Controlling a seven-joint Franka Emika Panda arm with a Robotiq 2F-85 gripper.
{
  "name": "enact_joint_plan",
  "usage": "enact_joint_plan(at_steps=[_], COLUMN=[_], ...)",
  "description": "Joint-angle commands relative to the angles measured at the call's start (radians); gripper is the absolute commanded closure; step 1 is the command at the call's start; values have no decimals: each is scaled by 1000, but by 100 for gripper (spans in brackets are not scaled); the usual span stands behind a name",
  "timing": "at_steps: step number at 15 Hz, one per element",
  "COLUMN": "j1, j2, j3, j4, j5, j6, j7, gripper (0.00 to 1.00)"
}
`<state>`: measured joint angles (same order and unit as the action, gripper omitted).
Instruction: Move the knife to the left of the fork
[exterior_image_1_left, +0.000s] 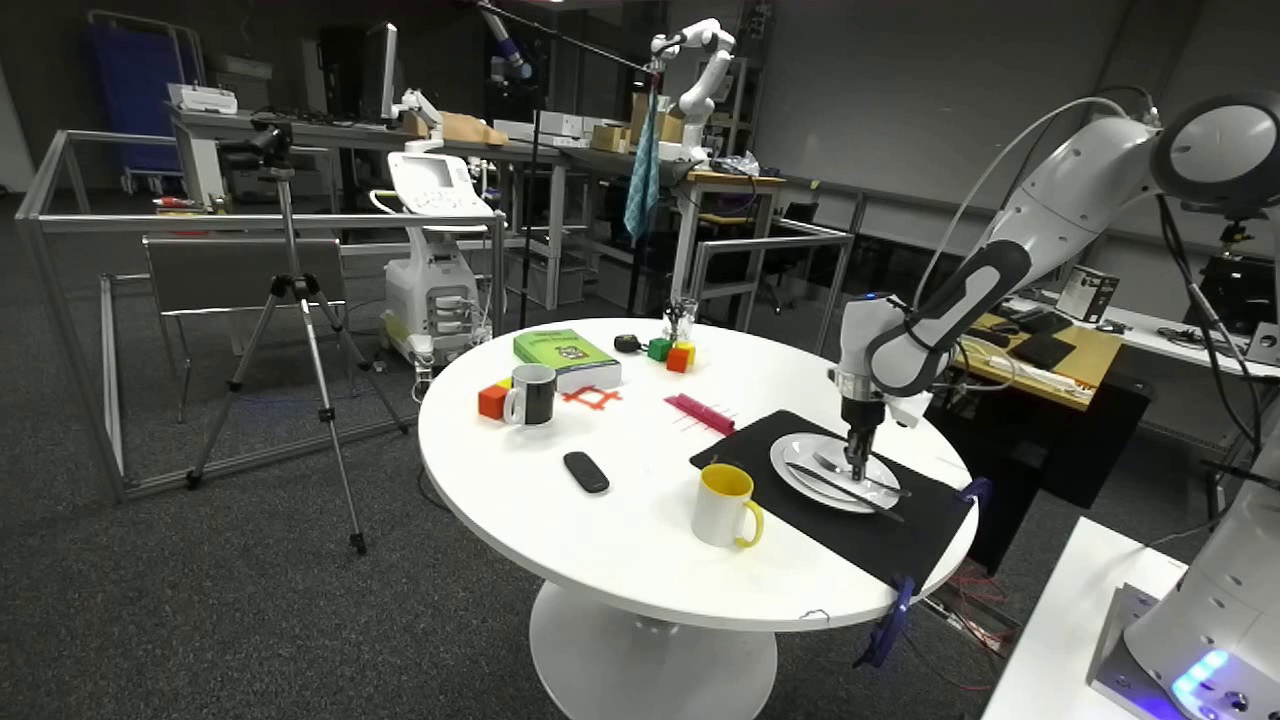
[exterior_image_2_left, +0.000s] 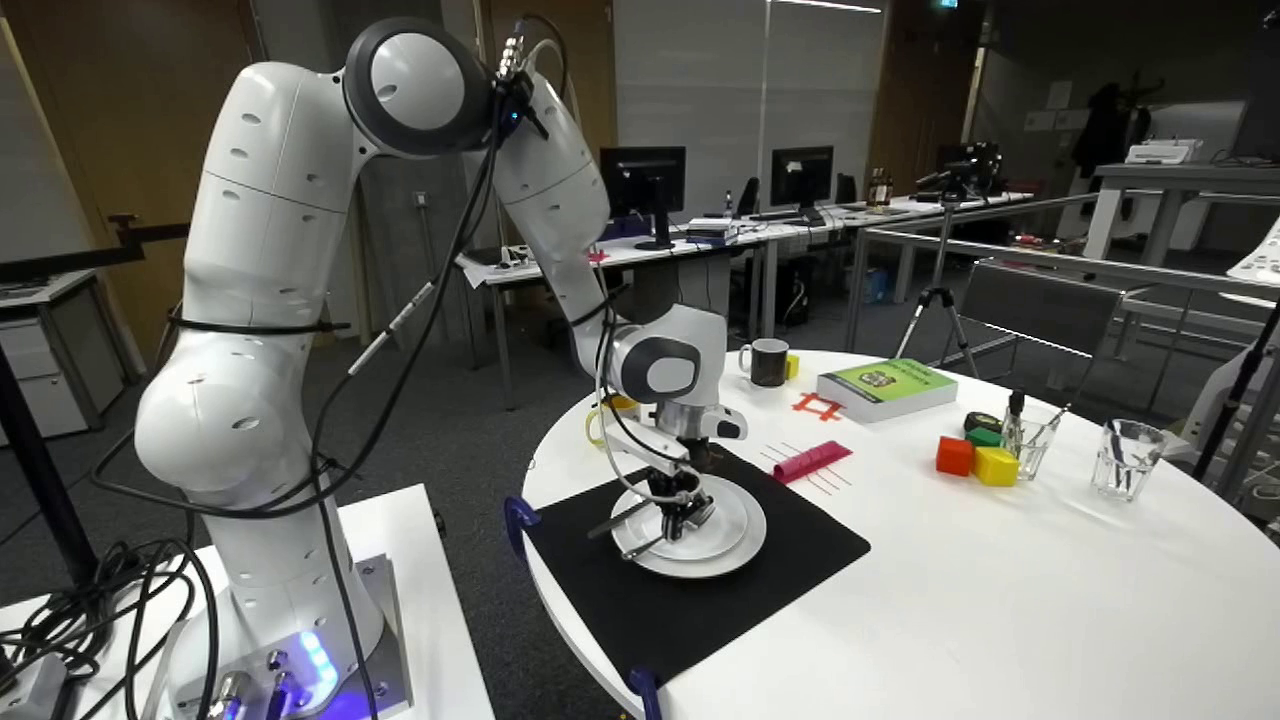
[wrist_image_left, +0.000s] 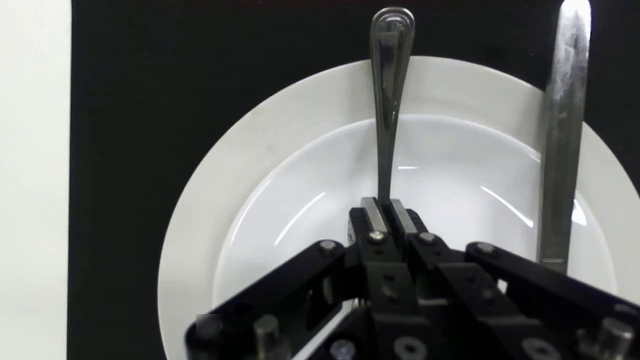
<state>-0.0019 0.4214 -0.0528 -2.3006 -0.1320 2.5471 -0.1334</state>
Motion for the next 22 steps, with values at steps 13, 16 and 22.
enact_joint_plan(at_steps=[13, 16, 22], j1=[-6, -5, -5], j2=[4, 1, -32], j3=[-12, -12, -2], j4=[17, 15, -3], j5=[-22, -22, -9], j6=[-21, -22, -29], j7=[17, 17, 17], gripper=[47, 23, 0])
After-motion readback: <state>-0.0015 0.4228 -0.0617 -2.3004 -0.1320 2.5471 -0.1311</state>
